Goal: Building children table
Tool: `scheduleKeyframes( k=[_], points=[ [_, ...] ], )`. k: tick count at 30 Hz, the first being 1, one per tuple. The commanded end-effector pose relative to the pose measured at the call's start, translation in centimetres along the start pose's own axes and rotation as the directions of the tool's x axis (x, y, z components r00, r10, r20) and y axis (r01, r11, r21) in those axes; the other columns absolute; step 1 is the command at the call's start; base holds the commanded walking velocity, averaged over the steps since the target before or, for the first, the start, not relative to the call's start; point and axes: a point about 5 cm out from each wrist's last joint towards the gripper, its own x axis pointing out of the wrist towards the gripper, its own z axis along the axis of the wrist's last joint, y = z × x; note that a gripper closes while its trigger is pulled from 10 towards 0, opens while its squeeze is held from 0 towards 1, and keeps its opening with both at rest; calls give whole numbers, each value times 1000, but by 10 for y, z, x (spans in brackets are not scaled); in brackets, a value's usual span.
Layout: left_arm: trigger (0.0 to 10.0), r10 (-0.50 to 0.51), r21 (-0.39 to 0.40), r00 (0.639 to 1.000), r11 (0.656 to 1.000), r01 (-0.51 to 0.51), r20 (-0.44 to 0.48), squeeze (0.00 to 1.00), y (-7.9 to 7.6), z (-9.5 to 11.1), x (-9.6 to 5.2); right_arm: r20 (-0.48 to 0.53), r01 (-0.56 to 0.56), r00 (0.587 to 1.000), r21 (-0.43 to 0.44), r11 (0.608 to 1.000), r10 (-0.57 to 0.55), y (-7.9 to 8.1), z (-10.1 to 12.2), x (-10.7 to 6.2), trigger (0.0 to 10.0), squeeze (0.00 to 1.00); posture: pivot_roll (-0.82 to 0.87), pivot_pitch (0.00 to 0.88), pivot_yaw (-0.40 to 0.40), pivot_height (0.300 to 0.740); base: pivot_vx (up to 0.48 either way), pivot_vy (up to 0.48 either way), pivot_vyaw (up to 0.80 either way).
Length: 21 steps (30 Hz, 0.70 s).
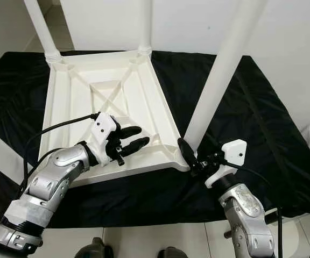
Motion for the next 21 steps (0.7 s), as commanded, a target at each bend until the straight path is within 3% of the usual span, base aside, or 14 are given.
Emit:
scheduleKeyframes(
  k=[1, 4, 8, 14, 21],
  points=[
    [10000, 65, 3, 997, 998, -65, -37, 0, -2, -6, 2, -4, 11, 1000, -3, 1000, -11, 0, -1, 2, 10000, 0, 23, 31, -17, 740, 0, 0, 0],
    [10000, 35, -28, 998, 999, -37, -49, 0, -17, -4, 10, -18, 40, 999, -15, 999, -40, 0, -3, 4, 10000, 0, 14, 27, -12, 740, 0, 0, 0],
    [10000, 13, 5, 999, 1000, -13, -29, 0, -21, -3, 8, -40, 46, 998, -36, 998, -47, -1, -4, 2, 10000, 0, 8, 23, -10, 740, 0, 0, 0],
    [10000, 101, -33, 995, 994, -100, 27, 0, -14, 5, 4, -106, 13, 994, -90, 996, -22, -8, -7, 2, 10000, 0, -1, 5, 11, 740, 0, 0, 0],
    [10000, 65, 1, 998, 998, -65, 25, 0, -15, 8, 2, -125, -36, 992, -147, 989, 18, -14, -9, 5, 10000, 0, 0, 0, 13, 740, 0, 0, 0]
  ],
)
